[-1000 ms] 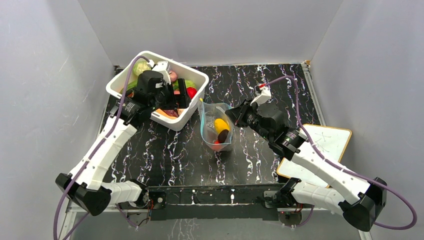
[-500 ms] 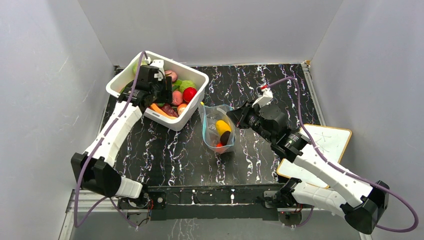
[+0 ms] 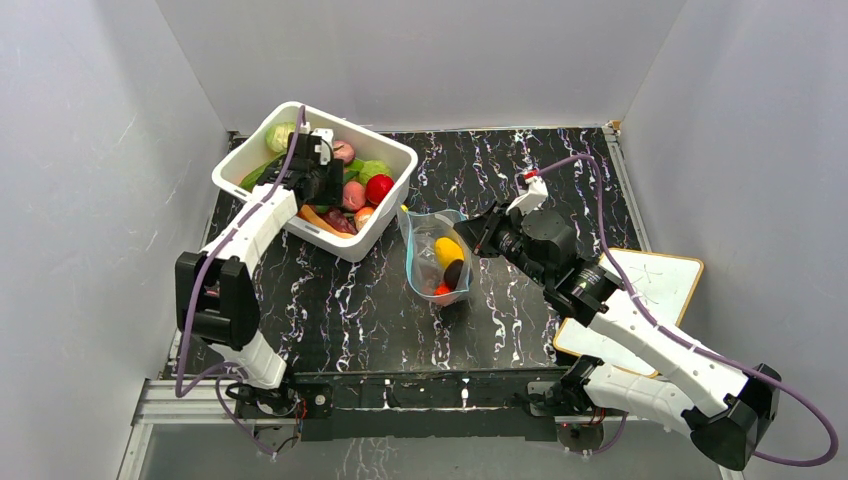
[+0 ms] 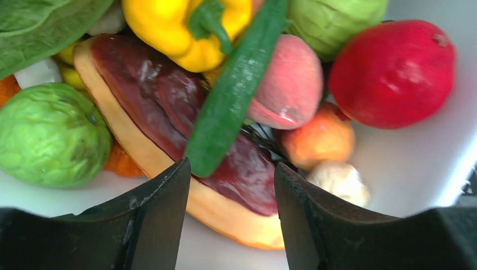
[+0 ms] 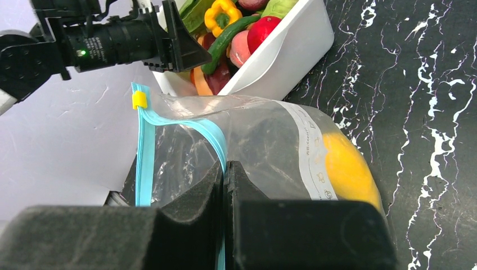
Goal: Place the food in the zip-top bag and seal the zipper
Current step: Pick up the fake vegetable from the bin.
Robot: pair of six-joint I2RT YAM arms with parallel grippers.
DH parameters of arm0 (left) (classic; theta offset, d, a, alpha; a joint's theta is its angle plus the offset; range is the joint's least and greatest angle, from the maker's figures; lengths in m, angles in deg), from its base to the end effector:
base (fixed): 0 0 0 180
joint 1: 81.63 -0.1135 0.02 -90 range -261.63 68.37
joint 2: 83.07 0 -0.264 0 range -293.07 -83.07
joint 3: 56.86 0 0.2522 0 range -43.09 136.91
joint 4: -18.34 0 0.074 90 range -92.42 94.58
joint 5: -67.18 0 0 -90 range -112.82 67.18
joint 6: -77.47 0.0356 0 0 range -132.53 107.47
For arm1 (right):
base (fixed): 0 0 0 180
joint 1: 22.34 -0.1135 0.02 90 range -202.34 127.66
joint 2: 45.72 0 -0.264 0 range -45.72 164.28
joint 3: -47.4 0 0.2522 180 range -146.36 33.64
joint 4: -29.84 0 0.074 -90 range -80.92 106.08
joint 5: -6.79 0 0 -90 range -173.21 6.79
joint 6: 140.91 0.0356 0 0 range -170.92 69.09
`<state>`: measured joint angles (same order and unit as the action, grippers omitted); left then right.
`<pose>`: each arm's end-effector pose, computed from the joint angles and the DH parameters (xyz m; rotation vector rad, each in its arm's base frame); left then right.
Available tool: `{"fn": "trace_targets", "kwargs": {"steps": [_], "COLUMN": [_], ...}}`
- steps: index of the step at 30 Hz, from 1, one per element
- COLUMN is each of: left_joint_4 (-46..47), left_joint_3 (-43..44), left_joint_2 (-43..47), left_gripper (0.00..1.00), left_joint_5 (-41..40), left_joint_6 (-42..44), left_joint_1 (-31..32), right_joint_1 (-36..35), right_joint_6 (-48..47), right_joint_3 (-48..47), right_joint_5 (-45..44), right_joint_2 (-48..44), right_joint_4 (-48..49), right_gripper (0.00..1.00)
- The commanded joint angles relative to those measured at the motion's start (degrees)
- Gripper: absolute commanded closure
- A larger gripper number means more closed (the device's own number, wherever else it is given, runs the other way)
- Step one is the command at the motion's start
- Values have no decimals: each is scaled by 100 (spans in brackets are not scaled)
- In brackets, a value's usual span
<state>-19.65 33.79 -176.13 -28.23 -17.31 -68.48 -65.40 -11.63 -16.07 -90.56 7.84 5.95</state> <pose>0.3605 -0.0808 0.2956 0.1163 2.2698 -0.0576 0.1622 0.1453 0.3429 0.0327 1.9071 0.8880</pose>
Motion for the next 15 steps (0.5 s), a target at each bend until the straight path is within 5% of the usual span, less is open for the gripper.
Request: {"fn": "trace_targets", "kwargs": {"steps": [1, 15], "left_joint_4": [464, 867], "left_joint_3": [108, -140], "left_joint_2": [-126, -414], "left_gripper": [45, 44], "left_joint_5": [167, 361], "left_joint_6": [342, 629], "left_joint_1": [-234, -278], "right_joint_1": [-26, -24], "right_joint_6": [32, 88], "right_joint_3": [-119, -117], "right_joint_5": [-35, 15], "right_joint_2": [-120, -52], "right_joint_4": [303, 342], "right_gripper": [100, 100]}}
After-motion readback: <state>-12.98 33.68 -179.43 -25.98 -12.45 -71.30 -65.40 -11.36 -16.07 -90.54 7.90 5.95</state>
